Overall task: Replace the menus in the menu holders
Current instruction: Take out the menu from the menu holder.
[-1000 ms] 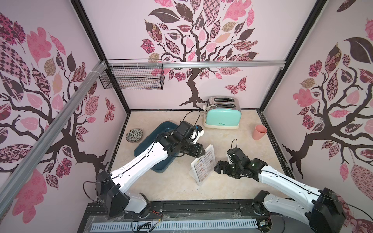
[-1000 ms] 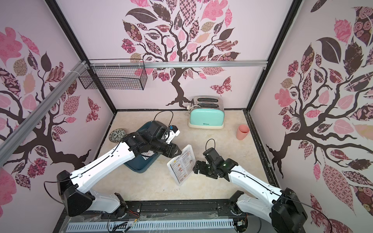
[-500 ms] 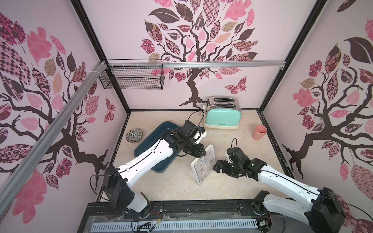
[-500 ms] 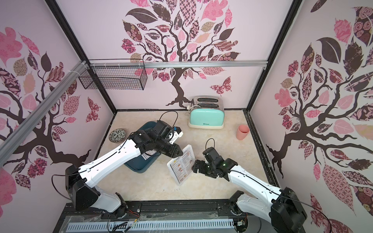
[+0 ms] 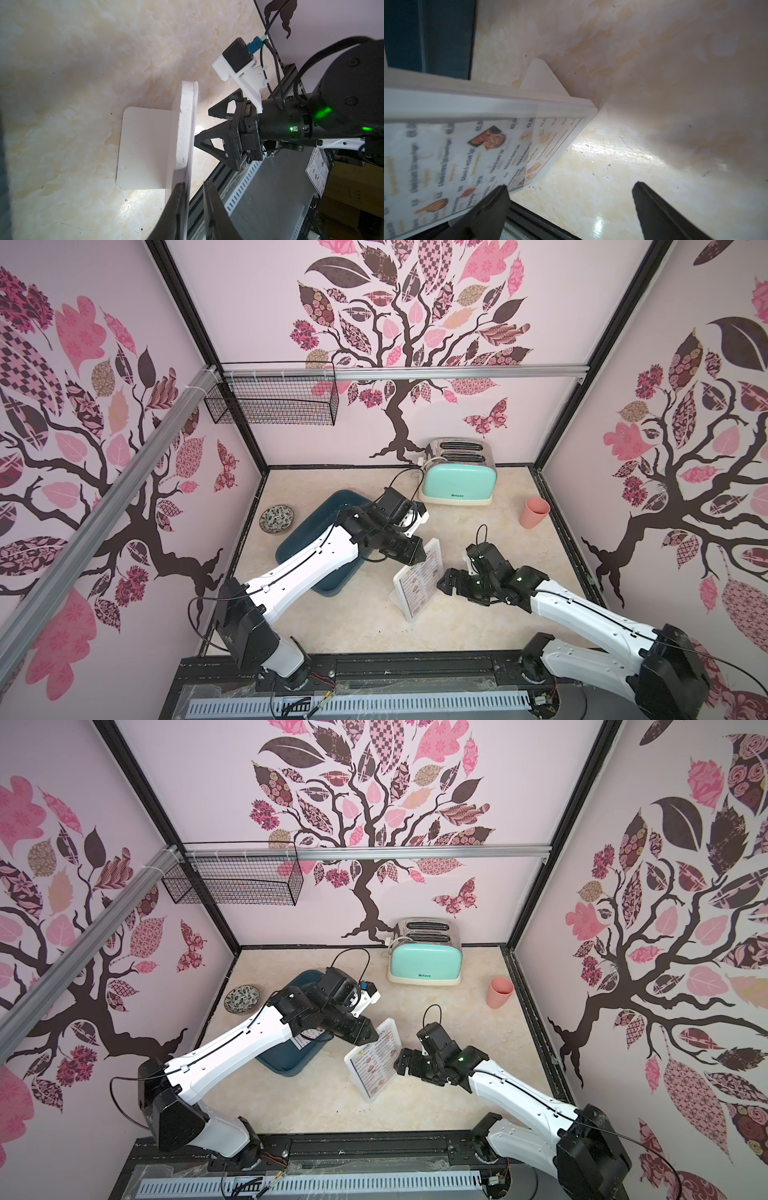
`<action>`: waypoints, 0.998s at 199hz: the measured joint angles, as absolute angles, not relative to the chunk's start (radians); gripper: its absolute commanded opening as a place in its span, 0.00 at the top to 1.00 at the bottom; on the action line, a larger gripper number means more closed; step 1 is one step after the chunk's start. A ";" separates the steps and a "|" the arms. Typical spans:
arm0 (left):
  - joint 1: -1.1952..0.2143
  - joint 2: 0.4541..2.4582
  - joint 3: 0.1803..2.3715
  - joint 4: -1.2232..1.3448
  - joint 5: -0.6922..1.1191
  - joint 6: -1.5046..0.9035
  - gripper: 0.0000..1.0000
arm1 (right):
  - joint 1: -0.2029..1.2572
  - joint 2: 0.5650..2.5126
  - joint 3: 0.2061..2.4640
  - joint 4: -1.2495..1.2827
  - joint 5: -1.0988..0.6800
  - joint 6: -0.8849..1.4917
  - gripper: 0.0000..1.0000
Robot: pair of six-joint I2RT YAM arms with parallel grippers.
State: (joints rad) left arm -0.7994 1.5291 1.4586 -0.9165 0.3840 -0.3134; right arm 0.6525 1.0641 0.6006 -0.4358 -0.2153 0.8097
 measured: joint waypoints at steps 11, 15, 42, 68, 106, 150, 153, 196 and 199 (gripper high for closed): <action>-0.799 1.529 1.459 -0.920 0.386 -0.313 0.79 | 0.653 1.068 0.601 -0.435 -0.216 0.810 0.01; -0.799 1.529 1.459 -0.922 0.387 -0.313 0.78 | 0.653 1.069 0.601 -0.435 -0.217 0.809 0.01; -0.799 1.529 1.461 -0.924 0.391 -0.313 0.79 | 0.653 1.072 0.600 -0.433 -0.220 0.810 0.01; -0.799 1.529 1.481 -0.931 0.398 -0.313 0.80 | 0.653 1.072 0.600 -0.429 -0.221 0.810 0.01; -0.799 1.529 1.521 -0.931 0.413 -0.315 0.81 | 0.653 1.072 0.601 -0.429 -0.221 0.810 0.00; -0.800 1.522 1.572 -0.956 0.355 -0.317 0.61 | 0.653 1.069 0.601 -0.431 -0.214 0.811 0.00; -0.800 1.520 1.574 -0.959 0.344 -0.311 0.57 | 0.653 1.068 0.601 -0.432 -0.213 0.811 0.00; -0.800 1.462 1.562 -0.997 0.186 -0.283 0.41 | 0.653 1.024 0.600 -0.442 -0.200 0.810 0.00; -0.800 1.459 1.558 -1.000 0.184 -0.283 0.41 | 0.653 1.023 0.600 -0.443 -0.200 0.810 0.00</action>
State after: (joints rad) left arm -0.7998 1.4593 1.5581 -0.9997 0.1844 -0.2829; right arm 0.6525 1.0233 0.6003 -0.4427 -0.2001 0.8101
